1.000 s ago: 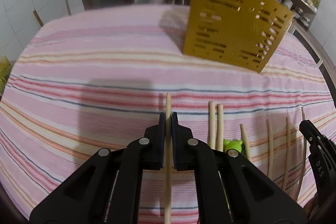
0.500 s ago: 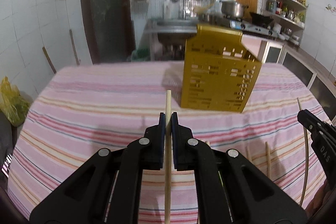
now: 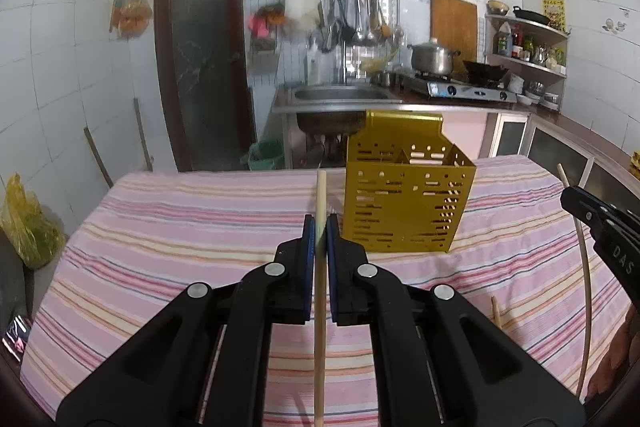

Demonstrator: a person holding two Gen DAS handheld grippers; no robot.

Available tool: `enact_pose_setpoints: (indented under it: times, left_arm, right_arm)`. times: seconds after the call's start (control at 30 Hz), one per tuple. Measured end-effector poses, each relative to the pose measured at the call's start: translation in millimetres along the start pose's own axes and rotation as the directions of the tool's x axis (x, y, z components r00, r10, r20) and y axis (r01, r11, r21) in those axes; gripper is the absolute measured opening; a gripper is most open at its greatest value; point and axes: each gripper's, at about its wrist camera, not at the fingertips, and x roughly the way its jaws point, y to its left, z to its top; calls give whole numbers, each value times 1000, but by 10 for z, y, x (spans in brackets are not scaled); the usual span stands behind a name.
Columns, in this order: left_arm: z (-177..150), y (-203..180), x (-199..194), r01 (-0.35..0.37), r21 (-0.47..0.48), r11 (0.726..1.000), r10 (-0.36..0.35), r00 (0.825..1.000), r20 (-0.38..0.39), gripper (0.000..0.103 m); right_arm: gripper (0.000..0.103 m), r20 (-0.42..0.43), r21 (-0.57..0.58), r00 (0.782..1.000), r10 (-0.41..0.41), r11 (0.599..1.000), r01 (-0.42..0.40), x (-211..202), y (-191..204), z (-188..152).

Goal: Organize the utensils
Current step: 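Lift the held chopstick with the left tool while the right tool carries its chopstick toward the yellow holder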

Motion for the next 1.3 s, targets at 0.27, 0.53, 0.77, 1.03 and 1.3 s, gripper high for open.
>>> enact_pose_setpoints:
  times: [0.27, 0.53, 0.77, 1.03, 1.3]
  left_arm:
    - [51, 73, -86, 25, -10, 1000, -25, 999, 41, 4]
    - [36, 162, -63, 42, -40, 998, -40, 998, 45, 4]
    - [43, 175, -63, 51, -47, 998, -48, 998, 48, 4]
    - [38, 155, -102, 41, -33, 999, -39, 997, 64, 4]
    - [212, 177, -215, 62, -35, 997, -58, 991, 121, 4]
  right_arm:
    - [6, 59, -9, 998, 30, 1000, -30, -98, 49, 64]
    - [6, 77, 18, 996, 53, 998, -54, -91, -9, 35]
    - [6, 79, 23, 996, 52, 998, -54, -79, -20, 27]
    - [6, 99, 13, 994, 50, 999, -51, -119, -56, 35]
    - [6, 156, -6, 986, 61, 998, -61, -193, -31, 232]
